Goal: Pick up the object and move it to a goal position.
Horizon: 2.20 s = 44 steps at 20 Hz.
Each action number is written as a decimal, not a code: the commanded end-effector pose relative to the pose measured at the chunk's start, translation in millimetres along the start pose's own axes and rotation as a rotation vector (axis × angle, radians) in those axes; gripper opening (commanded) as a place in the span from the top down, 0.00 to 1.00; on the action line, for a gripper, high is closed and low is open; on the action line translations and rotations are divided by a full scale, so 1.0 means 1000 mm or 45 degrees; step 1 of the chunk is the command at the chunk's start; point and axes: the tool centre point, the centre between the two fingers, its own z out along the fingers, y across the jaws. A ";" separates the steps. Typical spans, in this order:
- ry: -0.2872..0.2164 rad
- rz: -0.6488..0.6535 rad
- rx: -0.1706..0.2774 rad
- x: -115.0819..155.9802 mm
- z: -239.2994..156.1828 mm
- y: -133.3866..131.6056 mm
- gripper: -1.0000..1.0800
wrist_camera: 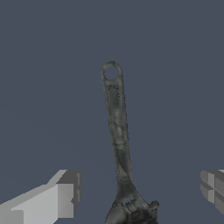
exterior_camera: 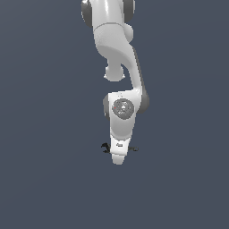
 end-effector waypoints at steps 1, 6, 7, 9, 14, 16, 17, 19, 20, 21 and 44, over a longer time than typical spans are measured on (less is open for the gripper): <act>0.000 -0.001 0.001 0.000 0.005 0.000 0.04; 0.000 -0.004 0.001 0.000 0.028 -0.001 0.04; 0.000 -0.005 0.001 0.000 0.033 -0.001 0.04; 0.000 -0.006 0.000 0.000 0.042 -0.001 0.04; 0.000 -0.006 0.000 0.000 0.049 0.000 0.04; 0.000 -0.006 0.000 0.000 0.049 0.000 1.00; 0.000 -0.006 0.000 0.000 0.049 0.000 1.00; 0.000 -0.006 0.000 0.000 0.049 0.000 1.00; 0.000 -0.006 0.000 0.000 0.049 0.000 1.00; 0.000 -0.006 0.000 0.000 0.049 0.000 1.00; 0.001 -0.011 0.000 -0.071 -0.051 0.007 1.00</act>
